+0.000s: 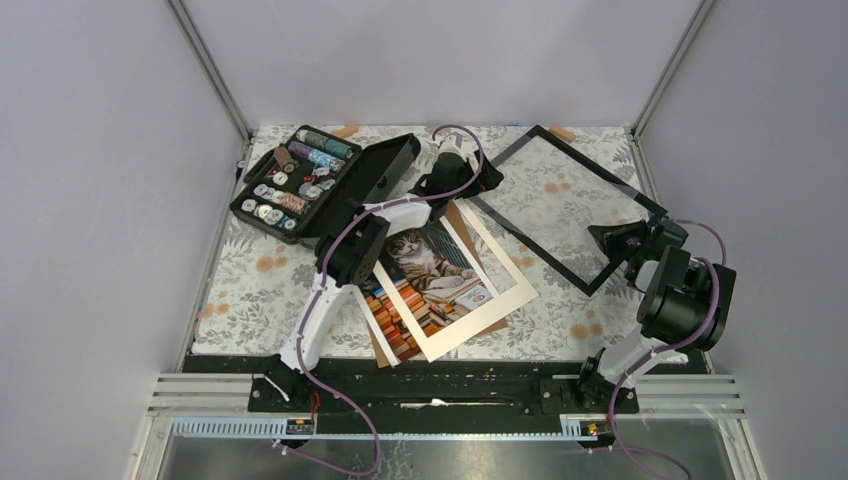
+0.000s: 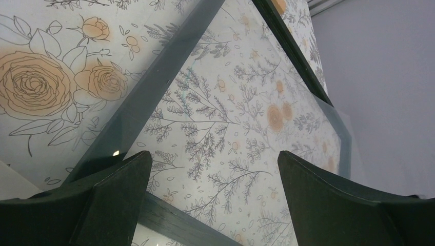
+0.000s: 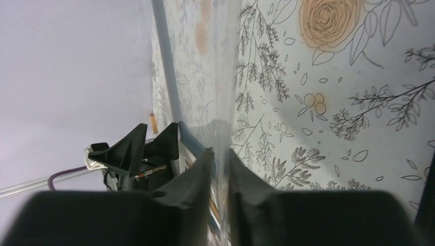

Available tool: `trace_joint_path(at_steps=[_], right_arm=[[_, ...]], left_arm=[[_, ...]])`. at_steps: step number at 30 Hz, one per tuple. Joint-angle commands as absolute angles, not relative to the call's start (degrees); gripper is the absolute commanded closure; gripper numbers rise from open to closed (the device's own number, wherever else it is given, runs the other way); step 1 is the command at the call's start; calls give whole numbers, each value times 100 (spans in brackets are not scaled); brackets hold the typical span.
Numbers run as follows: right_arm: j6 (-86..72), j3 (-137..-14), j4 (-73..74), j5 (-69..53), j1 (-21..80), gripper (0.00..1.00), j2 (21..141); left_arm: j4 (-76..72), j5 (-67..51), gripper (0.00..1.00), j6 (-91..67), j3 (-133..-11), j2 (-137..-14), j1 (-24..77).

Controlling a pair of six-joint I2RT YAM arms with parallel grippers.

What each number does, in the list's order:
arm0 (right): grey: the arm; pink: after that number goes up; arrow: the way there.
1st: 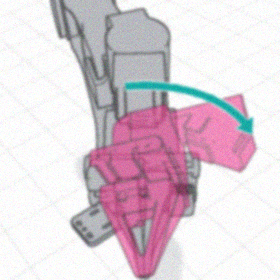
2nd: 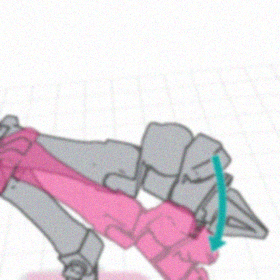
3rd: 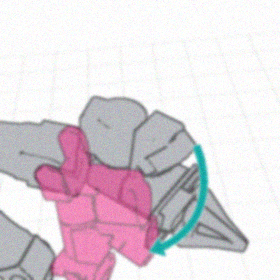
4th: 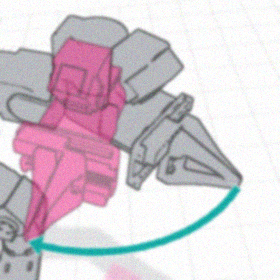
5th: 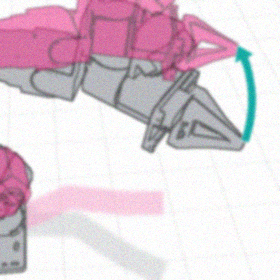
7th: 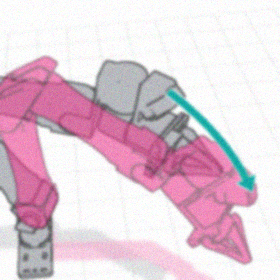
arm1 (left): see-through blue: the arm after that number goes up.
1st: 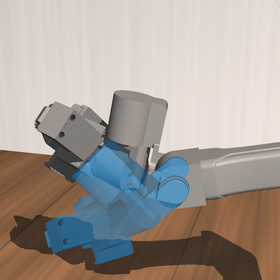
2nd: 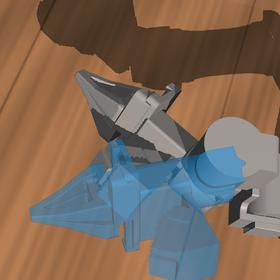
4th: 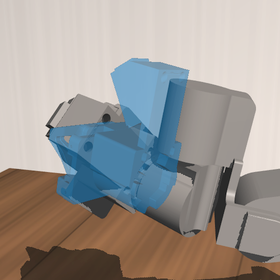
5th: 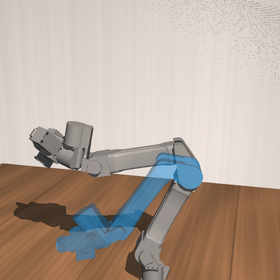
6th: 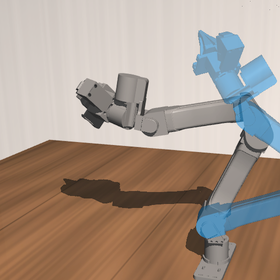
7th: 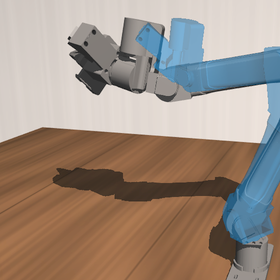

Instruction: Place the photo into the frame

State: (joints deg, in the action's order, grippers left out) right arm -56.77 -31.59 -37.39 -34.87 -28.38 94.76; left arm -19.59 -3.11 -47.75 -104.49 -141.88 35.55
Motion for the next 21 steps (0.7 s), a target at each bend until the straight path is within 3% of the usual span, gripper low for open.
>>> trace_joint_path(at_steps=[1,12,21], right_arm=[[-5078,-3448,-3402,-3175,-2802,100,9248],[-4428,-3843,-2913,-3386,-2810,100,9294],[-4036,-4156,-2219,-3183,-2912,100,9211]], left_arm=[[-2005,-214,1,-4125,-10233,-13649,3550],[-2396,460,1,-3673,-9284,-12633,3497],[-2470,688,1,-3670,-9091,-12592,3445]])
